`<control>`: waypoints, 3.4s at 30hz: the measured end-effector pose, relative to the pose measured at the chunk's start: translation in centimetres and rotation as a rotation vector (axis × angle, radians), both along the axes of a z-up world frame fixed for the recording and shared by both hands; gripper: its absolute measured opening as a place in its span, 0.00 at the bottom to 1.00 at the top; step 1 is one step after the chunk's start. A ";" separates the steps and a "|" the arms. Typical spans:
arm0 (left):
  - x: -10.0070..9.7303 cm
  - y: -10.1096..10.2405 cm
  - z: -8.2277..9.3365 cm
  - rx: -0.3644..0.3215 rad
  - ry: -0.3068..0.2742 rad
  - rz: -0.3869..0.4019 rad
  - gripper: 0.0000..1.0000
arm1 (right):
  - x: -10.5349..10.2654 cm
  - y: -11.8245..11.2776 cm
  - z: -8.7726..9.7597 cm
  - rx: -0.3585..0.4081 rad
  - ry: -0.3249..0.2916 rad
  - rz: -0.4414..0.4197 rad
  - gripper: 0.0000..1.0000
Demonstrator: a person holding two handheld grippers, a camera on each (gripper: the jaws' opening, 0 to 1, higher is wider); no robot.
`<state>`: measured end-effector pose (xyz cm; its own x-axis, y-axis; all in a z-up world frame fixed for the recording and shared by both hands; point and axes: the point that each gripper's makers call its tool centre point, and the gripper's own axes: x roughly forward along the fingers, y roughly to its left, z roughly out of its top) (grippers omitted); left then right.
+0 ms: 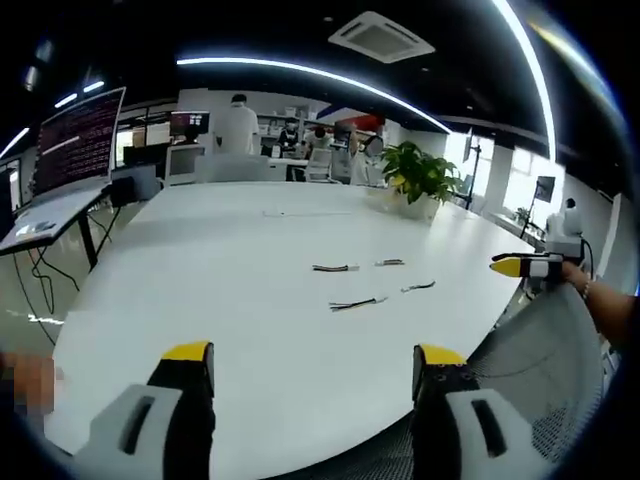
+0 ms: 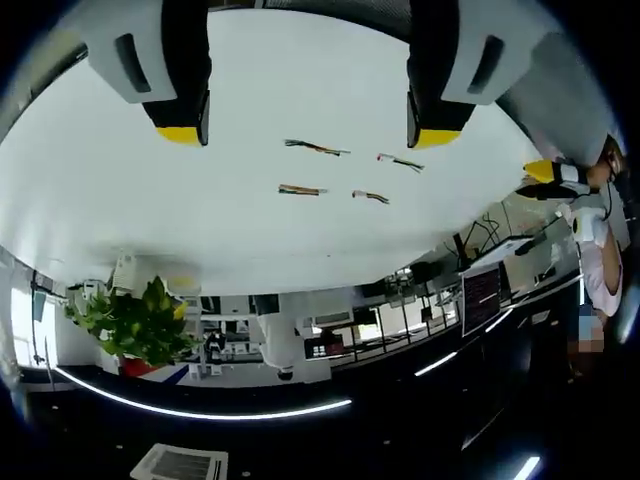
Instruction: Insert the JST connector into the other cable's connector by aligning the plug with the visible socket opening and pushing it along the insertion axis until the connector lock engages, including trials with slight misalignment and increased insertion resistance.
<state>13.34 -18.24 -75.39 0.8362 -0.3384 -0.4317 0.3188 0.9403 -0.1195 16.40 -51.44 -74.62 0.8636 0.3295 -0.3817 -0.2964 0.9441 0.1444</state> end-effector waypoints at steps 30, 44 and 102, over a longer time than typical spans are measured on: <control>0.1 0.0 -0.4 0.006 0.013 -0.017 0.78 | 0.2 -0.2 -0.3 -0.011 0.004 0.005 0.76; 0.2 0.1 -0.4 0.003 0.007 -0.013 0.78 | 0.1 -0.1 -0.1 -0.007 0.000 0.006 0.76; 3.1 1.4 -0.1 -0.096 0.090 0.067 0.99 | 3.0 -1.1 -0.8 -0.152 0.063 0.120 0.83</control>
<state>16.43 -16.82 -75.54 0.8179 -0.3261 -0.4739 0.2395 0.9421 -0.2349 19.41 -52.52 -75.39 0.7941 0.3633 -0.4873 -0.4032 0.9148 0.0250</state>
